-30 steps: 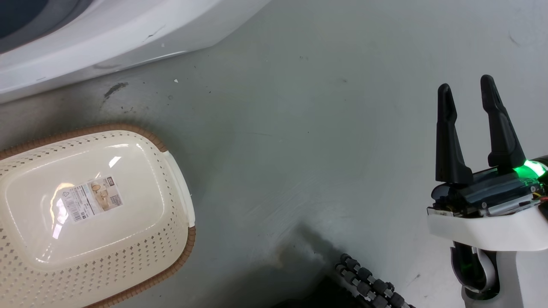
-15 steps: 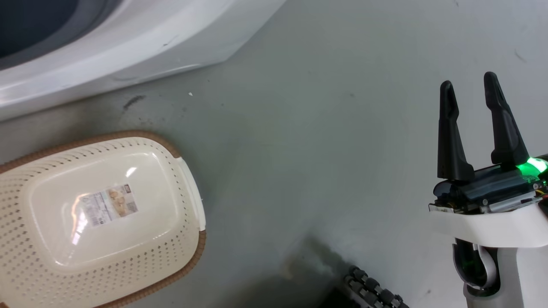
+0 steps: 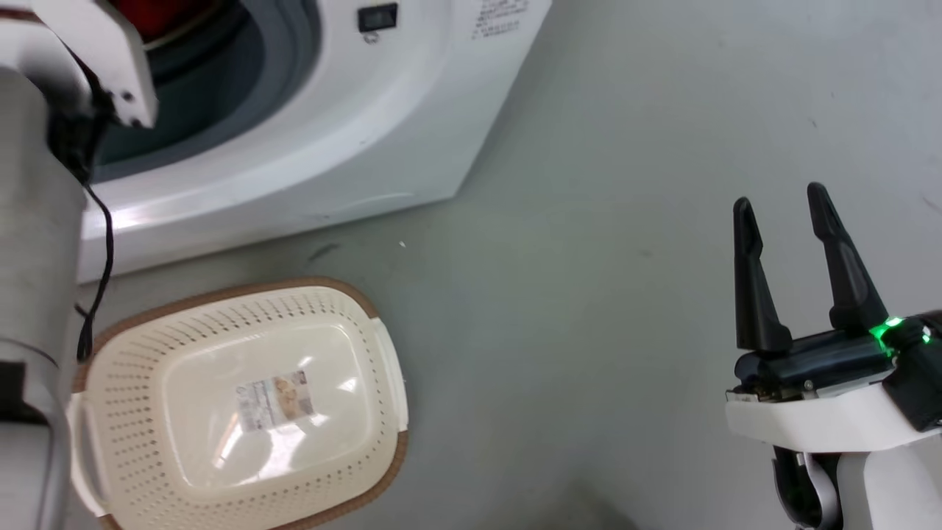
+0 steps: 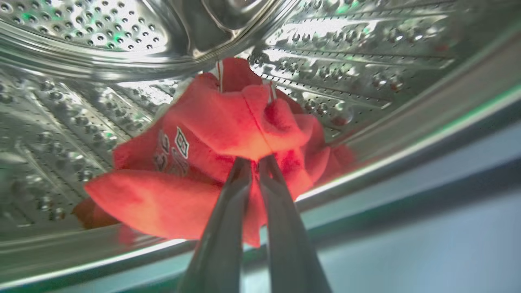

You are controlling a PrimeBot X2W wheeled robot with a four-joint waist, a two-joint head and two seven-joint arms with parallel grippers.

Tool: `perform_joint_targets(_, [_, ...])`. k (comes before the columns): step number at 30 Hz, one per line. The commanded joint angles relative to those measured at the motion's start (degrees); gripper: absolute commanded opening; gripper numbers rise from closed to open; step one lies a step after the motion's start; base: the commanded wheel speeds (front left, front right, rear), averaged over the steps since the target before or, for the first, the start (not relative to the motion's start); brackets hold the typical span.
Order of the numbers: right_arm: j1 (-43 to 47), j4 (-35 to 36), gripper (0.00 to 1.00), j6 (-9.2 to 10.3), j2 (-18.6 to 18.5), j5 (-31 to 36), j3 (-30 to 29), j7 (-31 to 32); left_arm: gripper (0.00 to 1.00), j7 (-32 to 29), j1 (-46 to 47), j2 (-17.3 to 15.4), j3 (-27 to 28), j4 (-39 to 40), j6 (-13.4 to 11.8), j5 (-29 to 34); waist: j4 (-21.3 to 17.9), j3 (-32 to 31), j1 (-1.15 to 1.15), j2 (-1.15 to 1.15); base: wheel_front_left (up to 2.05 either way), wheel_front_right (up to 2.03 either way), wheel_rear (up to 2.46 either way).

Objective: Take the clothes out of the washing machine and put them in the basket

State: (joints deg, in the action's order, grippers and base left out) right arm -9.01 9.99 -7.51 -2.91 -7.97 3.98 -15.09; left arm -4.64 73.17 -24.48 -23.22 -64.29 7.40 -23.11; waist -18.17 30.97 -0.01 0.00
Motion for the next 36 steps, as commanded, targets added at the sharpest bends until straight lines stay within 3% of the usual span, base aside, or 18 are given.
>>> perform_joint_targets(1, [0.78, -0.22, 1.00, 0.04, 0.07, 0.31, -0.19, -0.12, 0.00, 0.97, -1.66, 0.24, -0.42, 0.48, 0.05, -0.66, 2.53, -3.43, 0.01, 0.00, 0.00, 0.00, 0.00])
perform_joint_targets(11, [5.30, -1.37, 1.00, 0.04, 0.07, 3.31, -0.11, -0.12, 0.00, 12.10, -15.94, 1.16, -6.34, 5.84, 0.06, -6.94, 5.92, -12.82, 0.01, 0.00, 0.00, 0.00, 0.00])
perform_joint_targets(18, [9.37, -2.11, 1.00, 0.04, 0.07, 5.20, -0.24, -0.12, 0.00, 16.00, -24.44, 1.31, -10.09, 11.71, 0.05, -9.64, 8.48, -19.45, 0.01, 0.00, 0.00, 0.00, 0.00])
perform_joint_targets(27, [14.05, -3.03, 1.00, 0.04, 0.07, 5.91, -0.82, -0.12, 0.00, 17.56, -35.07, 1.77, -12.95, 20.50, -0.70, -10.10, 11.93, -26.65, 0.01, 0.00, 0.00, 0.00, 0.00])
perform_joint_targets(36, [16.39, -3.23, 1.00, 0.04, 0.07, 5.74, -0.84, -0.12, 0.00, 14.65, -45.05, 0.19, -15.78, 31.37, -2.52, -10.37, 14.28, -29.33, 0.01, 0.00, 0.00, 0.00, 0.00])
